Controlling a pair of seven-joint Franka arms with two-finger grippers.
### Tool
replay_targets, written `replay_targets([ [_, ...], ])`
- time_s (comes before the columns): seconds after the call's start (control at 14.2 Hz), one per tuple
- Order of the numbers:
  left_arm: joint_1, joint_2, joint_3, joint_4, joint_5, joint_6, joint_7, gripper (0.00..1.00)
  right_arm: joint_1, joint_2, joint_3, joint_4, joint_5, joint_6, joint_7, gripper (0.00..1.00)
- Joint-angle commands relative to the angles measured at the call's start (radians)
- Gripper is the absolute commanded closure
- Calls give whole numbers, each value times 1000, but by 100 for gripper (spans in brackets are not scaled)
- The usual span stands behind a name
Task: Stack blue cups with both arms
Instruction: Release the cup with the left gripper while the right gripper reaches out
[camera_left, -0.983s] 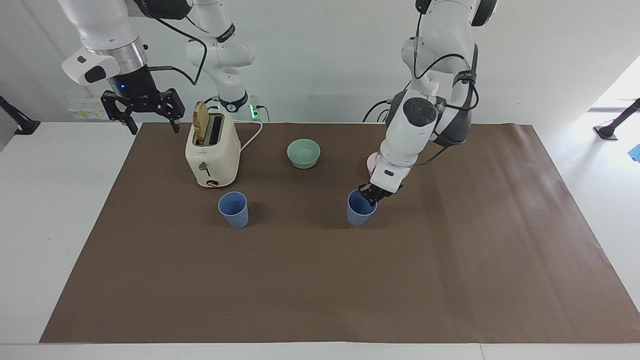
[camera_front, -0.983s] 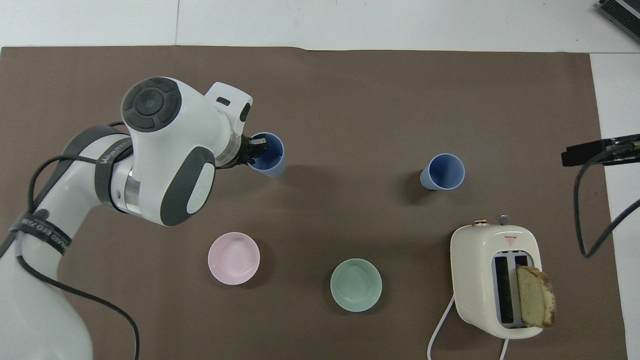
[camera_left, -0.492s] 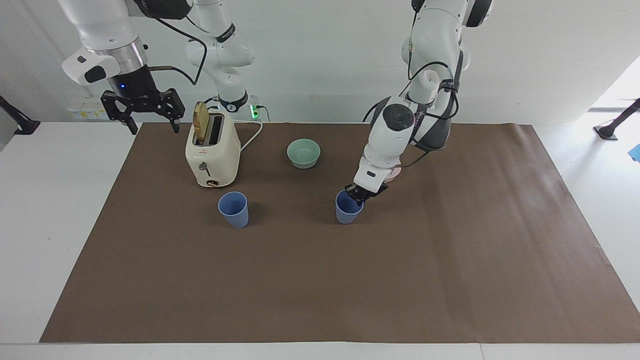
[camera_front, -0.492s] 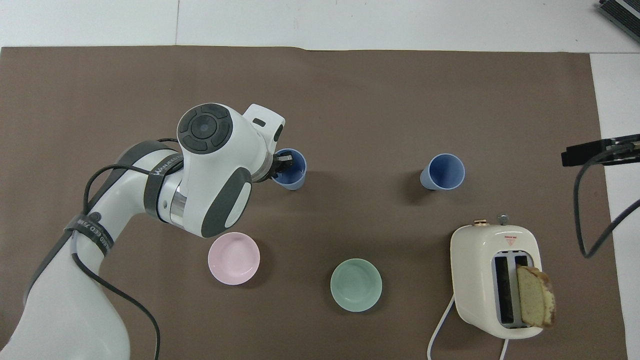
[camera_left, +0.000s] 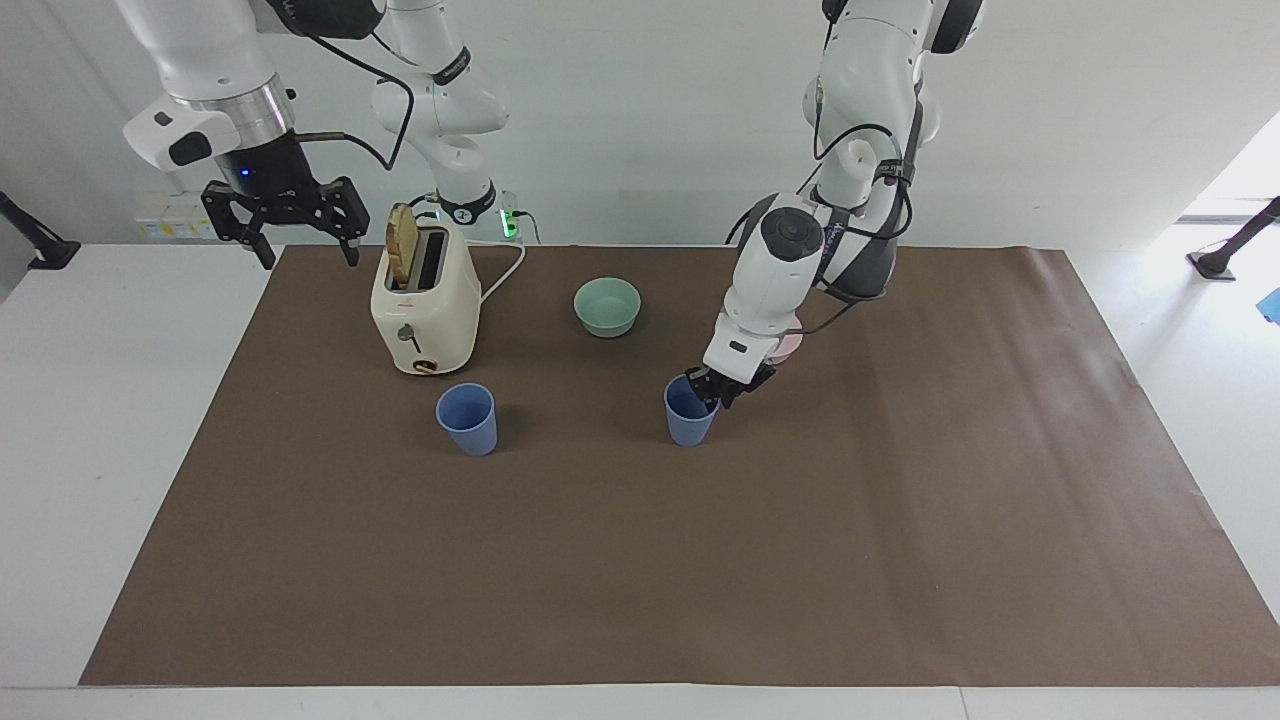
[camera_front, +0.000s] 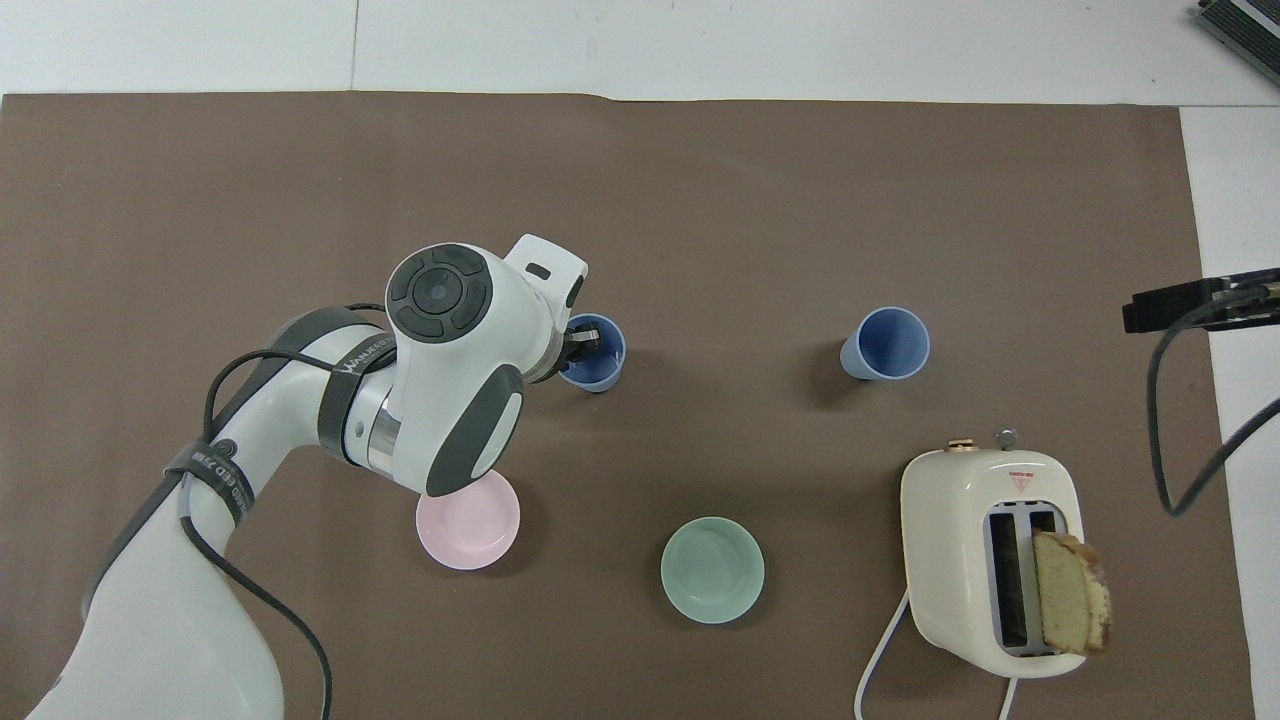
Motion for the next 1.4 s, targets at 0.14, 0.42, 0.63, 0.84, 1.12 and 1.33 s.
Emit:
replay_targets([
  [0.14, 32, -74, 33, 28, 84, -104, 10, 0, 11, -14, 5, -10, 0, -13, 11, 0],
  [0.42, 140, -198, 33, 25, 90, -219, 189, 0, 17, -37, 5, -59, 18, 8, 9, 0],
  [0.63, 241, -275, 33, 26, 89, -320, 350, 0, 30, -34, 6, -97, 38, 48, 8, 0],
  [0.84, 328, -322, 36, 28, 89, -388, 523, 0, 60, -23, 6, -160, 38, 135, 8, 0],
  [1.12, 422, -367, 39, 36, 81, -455, 715, 0, 69, 6, 6, -262, 38, 230, 17, 0],
  [1.33, 466, -382, 42, 109, 78, -553, 770, 0, 100, 75, 6, -272, 38, 324, 17, 0],
])
